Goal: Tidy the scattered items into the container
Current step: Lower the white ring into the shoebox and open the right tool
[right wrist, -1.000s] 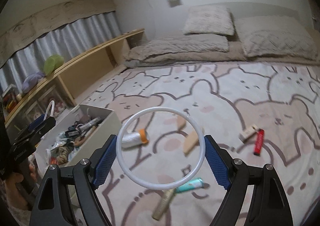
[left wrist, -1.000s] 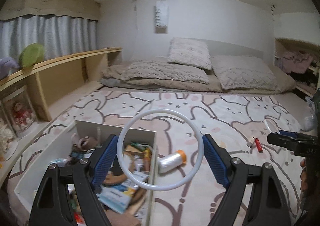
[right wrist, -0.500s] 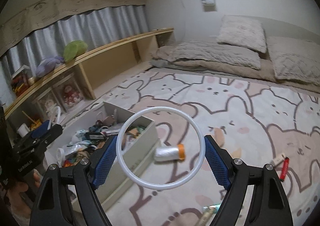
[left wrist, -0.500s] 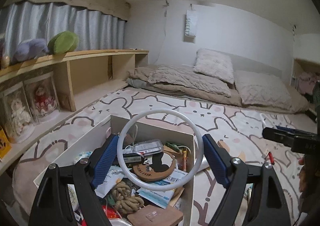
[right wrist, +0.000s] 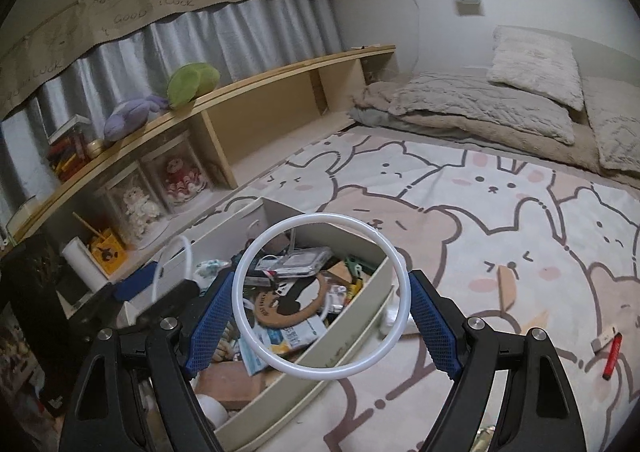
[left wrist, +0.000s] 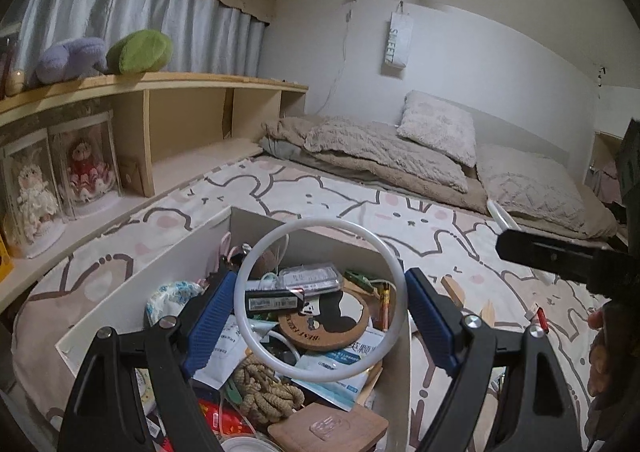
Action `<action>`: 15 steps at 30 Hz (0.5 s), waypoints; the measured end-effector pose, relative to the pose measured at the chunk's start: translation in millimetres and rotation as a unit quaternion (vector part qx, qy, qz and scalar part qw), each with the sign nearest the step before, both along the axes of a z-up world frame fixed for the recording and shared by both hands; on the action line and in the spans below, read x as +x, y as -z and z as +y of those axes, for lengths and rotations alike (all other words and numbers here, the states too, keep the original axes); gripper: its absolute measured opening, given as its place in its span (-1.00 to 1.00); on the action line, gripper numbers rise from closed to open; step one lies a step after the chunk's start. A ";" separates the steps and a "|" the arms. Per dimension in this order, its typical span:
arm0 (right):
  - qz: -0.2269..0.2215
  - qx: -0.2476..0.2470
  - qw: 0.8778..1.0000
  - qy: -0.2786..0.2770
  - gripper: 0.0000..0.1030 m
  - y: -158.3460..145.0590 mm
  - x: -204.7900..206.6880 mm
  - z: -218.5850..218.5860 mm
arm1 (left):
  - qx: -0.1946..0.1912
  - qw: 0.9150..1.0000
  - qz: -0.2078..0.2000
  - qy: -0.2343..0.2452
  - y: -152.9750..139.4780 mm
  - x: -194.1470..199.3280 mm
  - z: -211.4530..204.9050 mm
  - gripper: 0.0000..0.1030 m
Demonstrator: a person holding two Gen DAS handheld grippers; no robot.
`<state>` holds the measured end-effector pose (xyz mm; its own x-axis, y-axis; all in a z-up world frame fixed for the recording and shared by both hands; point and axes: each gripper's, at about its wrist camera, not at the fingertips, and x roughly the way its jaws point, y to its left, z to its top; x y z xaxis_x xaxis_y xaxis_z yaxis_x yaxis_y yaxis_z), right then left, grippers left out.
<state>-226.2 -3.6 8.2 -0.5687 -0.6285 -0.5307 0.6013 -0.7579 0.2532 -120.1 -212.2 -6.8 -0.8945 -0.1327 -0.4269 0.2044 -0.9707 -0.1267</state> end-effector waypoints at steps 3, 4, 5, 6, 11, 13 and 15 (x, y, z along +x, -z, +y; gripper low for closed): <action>0.002 0.004 1.000 -0.005 0.65 -1.0 0.0 -5.8 | 0.003 1.000 -0.005 0.003 3.5 -3.0 -0.8 0.64; 0.002 0.005 1.000 -0.006 0.65 -1.3 0.0 -7.3 | 0.004 1.000 -0.005 0.004 4.2 -3.9 -0.9 0.64; 0.003 0.006 1.000 -0.007 0.65 -1.7 0.2 -8.6 | 0.004 1.000 -0.006 0.006 4.9 -4.7 -0.6 0.64; 0.003 0.006 1.000 -0.008 0.65 -2.2 0.3 -9.9 | 0.004 1.000 -0.007 0.008 5.2 -5.3 -0.2 0.64; 0.003 0.007 1.000 -0.011 0.65 -3.1 0.5 -15.1 | 0.012 1.000 -0.011 0.016 8.1 -9.4 -0.7 0.64; 0.003 0.008 1.000 -0.013 0.65 -2.9 0.8 -17.4 | 0.014 1.000 -0.016 0.015 10.6 -11.3 -1.2 0.64; 0.002 0.008 1.000 -0.015 0.65 -2.3 1.5 -19.7 | 0.013 1.000 -0.021 0.013 13.2 -13.1 -2.1 0.64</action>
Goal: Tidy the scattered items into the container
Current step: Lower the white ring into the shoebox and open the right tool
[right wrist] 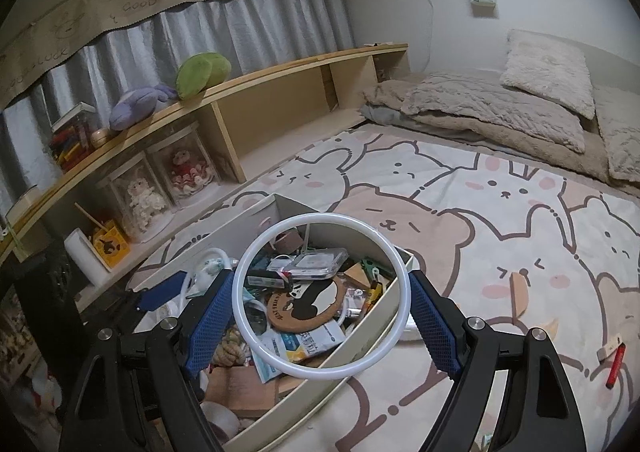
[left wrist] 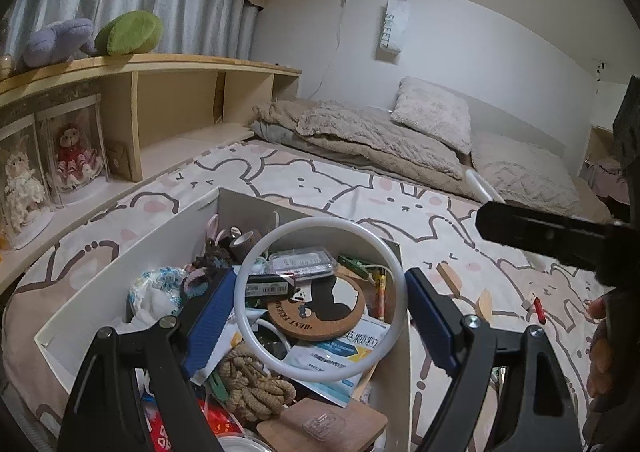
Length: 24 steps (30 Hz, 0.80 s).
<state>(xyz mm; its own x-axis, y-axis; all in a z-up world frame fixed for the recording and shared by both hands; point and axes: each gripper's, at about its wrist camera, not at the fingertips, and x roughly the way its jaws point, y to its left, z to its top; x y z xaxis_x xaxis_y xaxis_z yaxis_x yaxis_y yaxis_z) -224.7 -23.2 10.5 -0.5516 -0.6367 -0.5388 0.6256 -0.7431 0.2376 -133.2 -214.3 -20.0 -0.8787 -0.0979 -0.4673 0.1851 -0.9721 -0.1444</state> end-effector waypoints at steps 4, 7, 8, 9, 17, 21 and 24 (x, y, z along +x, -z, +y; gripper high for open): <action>-0.001 0.002 1.000 -0.003 0.65 1.2 -0.2 -3.4 | 0.002 1.000 -0.009 -0.015 4.4 -2.4 -4.4 0.65; -0.003 0.002 1.000 -0.003 0.65 2.7 -0.6 -4.9 | 0.002 0.999 -0.020 -0.030 8.6 -4.1 -8.9 0.92; -0.004 0.003 1.000 -0.003 0.65 3.4 -0.9 -5.4 | 0.001 0.999 -0.023 -0.037 10.4 -4.8 -10.5 0.99; -0.005 0.003 1.000 -0.004 0.65 3.9 -1.1 -6.1 | 0.000 0.999 -0.026 -0.041 11.6 -5.0 -11.8 0.99; -0.010 0.006 1.000 -0.005 0.65 8.1 -2.5 -13.0 | 0.007 0.998 -0.025 -0.057 12.3 -0.5 -20.3 1.00; -0.013 0.011 1.000 -0.007 0.65 11.8 -4.5 -19.1 | 0.009 0.998 -0.023 -0.064 12.0 2.0 -22.2 1.00; -0.014 0.017 1.000 -0.011 0.65 15.7 -6.2 -25.1 | 0.012 0.997 -0.018 -0.080 10.5 6.3 -28.3 1.00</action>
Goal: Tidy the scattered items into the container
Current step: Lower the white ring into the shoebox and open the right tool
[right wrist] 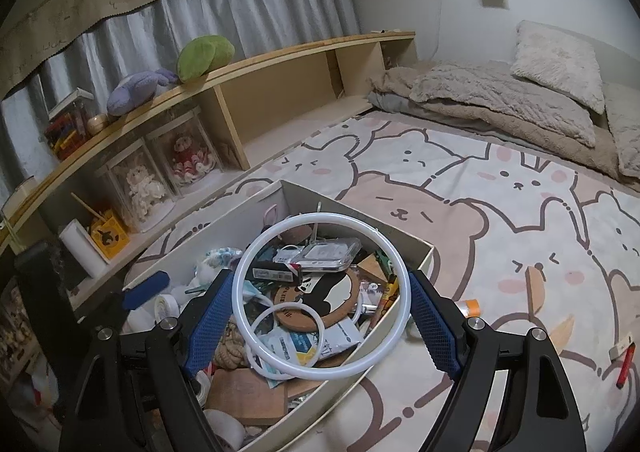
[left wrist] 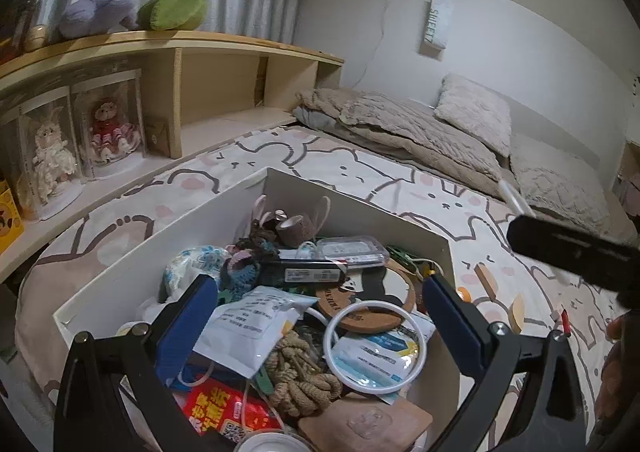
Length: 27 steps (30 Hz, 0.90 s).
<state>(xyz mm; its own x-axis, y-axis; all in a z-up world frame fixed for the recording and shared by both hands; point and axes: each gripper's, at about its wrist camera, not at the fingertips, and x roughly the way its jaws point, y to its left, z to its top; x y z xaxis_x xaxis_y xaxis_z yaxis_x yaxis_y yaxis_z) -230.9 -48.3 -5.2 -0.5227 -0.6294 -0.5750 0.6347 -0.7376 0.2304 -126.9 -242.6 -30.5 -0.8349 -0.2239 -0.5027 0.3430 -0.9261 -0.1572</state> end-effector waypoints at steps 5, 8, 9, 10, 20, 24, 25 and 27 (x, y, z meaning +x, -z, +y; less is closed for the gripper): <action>-0.007 0.007 1.000 -0.005 0.65 9.8 -3.4 -9.5 | 0.018 0.999 0.016 -0.040 -2.0 10.4 -14.4 1.00; -0.011 0.020 1.000 -0.014 0.65 18.9 -5.4 -18.2 | 0.029 0.996 0.032 -0.072 -5.2 19.8 -25.8 1.00; -0.011 0.025 0.999 -0.018 0.65 21.8 -5.3 -21.4 | 0.033 0.995 0.038 -0.081 -6.4 23.1 -29.7 1.00; -0.012 0.032 0.999 -0.022 0.65 25.7 -5.1 -26.3 | 0.040 0.994 0.046 -0.091 -7.5 27.6 -34.2 1.00; -0.009 0.099 0.992 -0.073 0.65 59.6 5.4 -72.3 | 0.089 0.983 0.095 -0.131 -10.2 49.0 -59.4 1.00; 0.003 0.124 0.989 -0.075 0.65 65.4 6.1 -82.4 | 0.090 0.983 0.092 -0.130 -9.1 48.0 -60.1 1.00; 0.003 0.126 0.989 -0.073 0.65 65.9 3.7 -83.9 | 0.091 0.983 0.091 -0.128 -8.7 47.2 -60.2 1.00; 0.002 0.132 0.989 -0.067 0.65 66.6 -2.2 -86.0 | 0.092 0.984 0.091 -0.125 -8.2 46.4 -59.4 1.00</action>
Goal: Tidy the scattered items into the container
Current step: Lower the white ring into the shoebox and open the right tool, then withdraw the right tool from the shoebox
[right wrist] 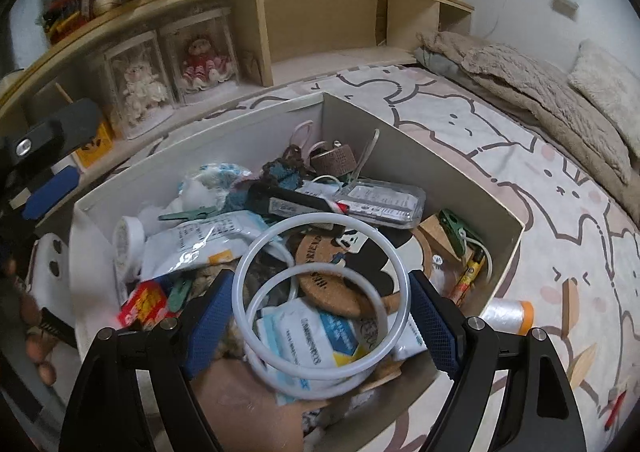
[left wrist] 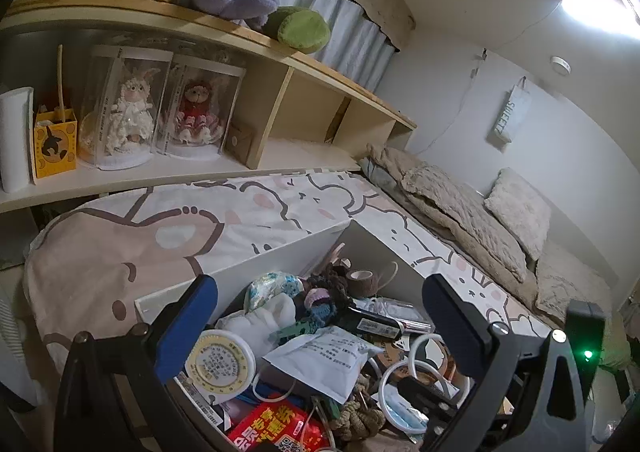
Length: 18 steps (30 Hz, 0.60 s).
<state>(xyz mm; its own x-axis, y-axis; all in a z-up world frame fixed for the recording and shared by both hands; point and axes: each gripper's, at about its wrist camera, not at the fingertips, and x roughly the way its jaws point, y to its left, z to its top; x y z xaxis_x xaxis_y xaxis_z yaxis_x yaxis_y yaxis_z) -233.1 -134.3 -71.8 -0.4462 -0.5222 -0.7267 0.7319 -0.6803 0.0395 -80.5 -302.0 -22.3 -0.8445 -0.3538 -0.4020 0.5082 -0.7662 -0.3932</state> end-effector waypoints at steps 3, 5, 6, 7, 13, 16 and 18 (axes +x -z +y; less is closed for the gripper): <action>0.000 0.009 1.000 0.009 0.65 1.6 -9.4 -3.2 | -0.002 1.000 0.001 0.002 -0.3 -0.6 1.6 1.00; -0.002 0.018 1.000 0.013 0.65 3.8 -14.8 -5.8 | -0.001 1.000 0.005 0.003 -0.7 -0.3 2.0 1.00; -0.002 0.024 1.000 0.014 0.65 5.5 -16.8 -7.1 | -0.001 1.000 0.005 0.005 -0.6 -0.7 2.1 1.00; -0.002 0.030 0.999 0.014 0.65 7.4 -18.3 -8.0 | -0.002 1.000 0.004 0.006 -0.2 -1.4 2.2 1.00; -0.015 0.043 0.999 0.000 0.66 16.8 -21.0 -10.2 | 0.002 1.000 -0.004 0.007 4.1 -5.5 0.1 1.00; -0.021 0.041 0.999 -0.001 1.00 17.4 -20.6 -7.6 | -0.001 1.000 -0.007 0.009 4.6 -7.1 1.1 1.00; -0.012 0.043 0.999 -0.001 1.00 16.7 -20.1 -6.9 | -0.002 1.000 -0.008 0.010 4.6 -7.4 1.8 1.00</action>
